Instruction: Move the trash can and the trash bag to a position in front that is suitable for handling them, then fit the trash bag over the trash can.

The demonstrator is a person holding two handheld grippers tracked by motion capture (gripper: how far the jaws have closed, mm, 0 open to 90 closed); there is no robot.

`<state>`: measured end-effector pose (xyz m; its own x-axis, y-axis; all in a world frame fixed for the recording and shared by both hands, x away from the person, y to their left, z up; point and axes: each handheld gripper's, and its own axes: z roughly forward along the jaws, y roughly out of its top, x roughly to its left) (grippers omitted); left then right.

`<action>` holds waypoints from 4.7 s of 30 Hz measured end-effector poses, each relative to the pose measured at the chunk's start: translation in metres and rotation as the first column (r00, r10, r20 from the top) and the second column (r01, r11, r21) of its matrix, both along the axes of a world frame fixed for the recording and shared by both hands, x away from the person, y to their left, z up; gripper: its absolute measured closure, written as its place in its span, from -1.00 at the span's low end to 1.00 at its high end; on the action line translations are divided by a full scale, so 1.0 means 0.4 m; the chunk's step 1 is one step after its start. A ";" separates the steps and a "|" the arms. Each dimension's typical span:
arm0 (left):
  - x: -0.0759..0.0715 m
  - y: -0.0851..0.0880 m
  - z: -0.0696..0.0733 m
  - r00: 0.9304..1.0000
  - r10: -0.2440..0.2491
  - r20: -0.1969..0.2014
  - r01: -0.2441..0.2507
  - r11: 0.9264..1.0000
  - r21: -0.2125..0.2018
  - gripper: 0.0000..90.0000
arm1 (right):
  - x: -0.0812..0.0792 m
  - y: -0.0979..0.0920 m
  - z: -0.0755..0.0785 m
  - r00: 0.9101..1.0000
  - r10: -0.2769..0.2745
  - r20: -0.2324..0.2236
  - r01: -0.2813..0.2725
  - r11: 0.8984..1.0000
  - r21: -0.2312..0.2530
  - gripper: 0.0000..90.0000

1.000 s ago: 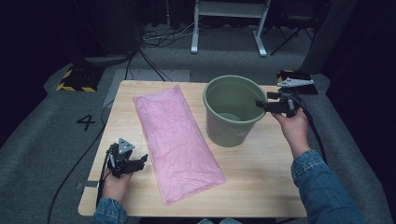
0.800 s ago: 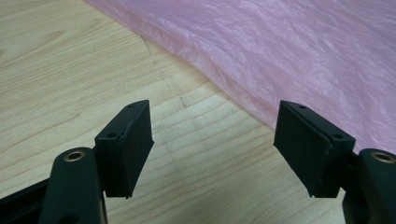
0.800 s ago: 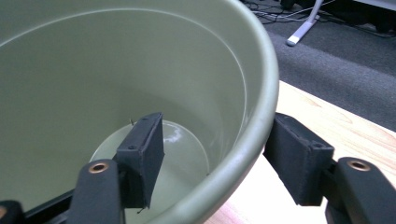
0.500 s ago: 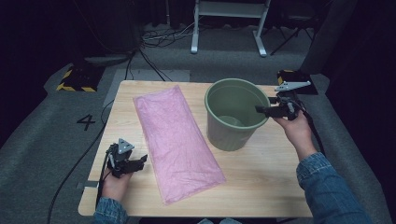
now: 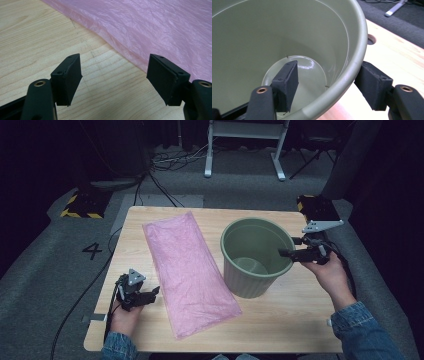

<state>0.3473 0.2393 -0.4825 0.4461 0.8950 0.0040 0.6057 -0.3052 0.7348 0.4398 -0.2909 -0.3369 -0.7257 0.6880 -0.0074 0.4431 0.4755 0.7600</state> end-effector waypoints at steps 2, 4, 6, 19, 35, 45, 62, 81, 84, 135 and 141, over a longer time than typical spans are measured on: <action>-0.001 -0.001 0.000 1.000 -0.001 -0.001 0.001 1.000 -0.005 -0.38 | -0.018 0.003 0.000 1.000 0.017 0.000 -0.017 1.000 -0.003 -0.21; -0.002 -0.002 0.001 1.000 -0.003 -0.001 0.003 1.000 -0.003 -0.39 | -0.038 0.006 0.001 0.999 0.033 -0.001 -0.033 0.999 -0.006 -0.21; -0.003 -0.003 0.002 1.000 -0.007 0.001 0.007 1.000 0.000 -0.39 | -0.060 0.009 0.001 0.999 0.052 -0.001 -0.052 0.999 -0.007 -0.21; -0.013 -0.002 0.003 1.000 -0.007 -0.001 0.007 1.000 -0.007 -0.39 | -0.184 0.026 -0.005 0.991 0.133 -0.001 -0.133 0.991 0.007 -0.26; -0.012 0.000 0.000 1.000 -0.006 -0.004 0.006 1.000 -0.005 -0.39 | -0.274 0.052 0.003 0.979 0.204 -0.014 -0.204 0.979 -0.005 -0.24; -0.005 0.002 0.002 1.000 -0.004 -0.002 0.004 1.000 -0.007 -0.39 | -0.254 0.007 0.052 0.988 0.107 0.110 -0.112 0.993 0.047 -0.28; 0.039 0.009 0.021 1.000 -0.008 -0.016 0.009 1.000 0.008 -0.40 | -0.239 -0.157 -0.068 0.991 -0.093 0.097 0.087 0.994 0.072 -0.26; 0.134 0.042 0.014 0.994 0.037 -0.103 -0.035 0.999 0.014 -0.43 | -0.239 -0.158 -0.367 0.982 -0.191 -0.013 0.189 0.979 -0.074 -0.29; 0.161 0.047 0.007 0.990 0.057 -0.130 -0.055 0.998 0.013 -0.44 | -0.236 -0.150 -0.393 0.982 -0.189 -0.020 0.187 0.979 -0.086 -0.30; 0.114 -0.007 0.126 0.985 -0.067 0.158 0.119 0.928 -0.353 0.99 | -0.244 -0.138 -0.412 0.994 -0.105 -0.012 0.105 0.994 0.008 0.02; 0.097 0.003 0.180 0.974 -0.048 0.223 0.129 0.921 -0.367 0.99 | -0.267 -0.121 -0.407 0.997 -0.062 -0.034 0.063 0.998 0.008 0.11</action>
<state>0.3860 0.2406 -0.4106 0.5494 0.8047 -0.2249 0.4122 -0.0268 0.9107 0.3331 -0.3391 -0.4995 -0.6811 0.7319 0.0228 0.4968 0.4390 0.7486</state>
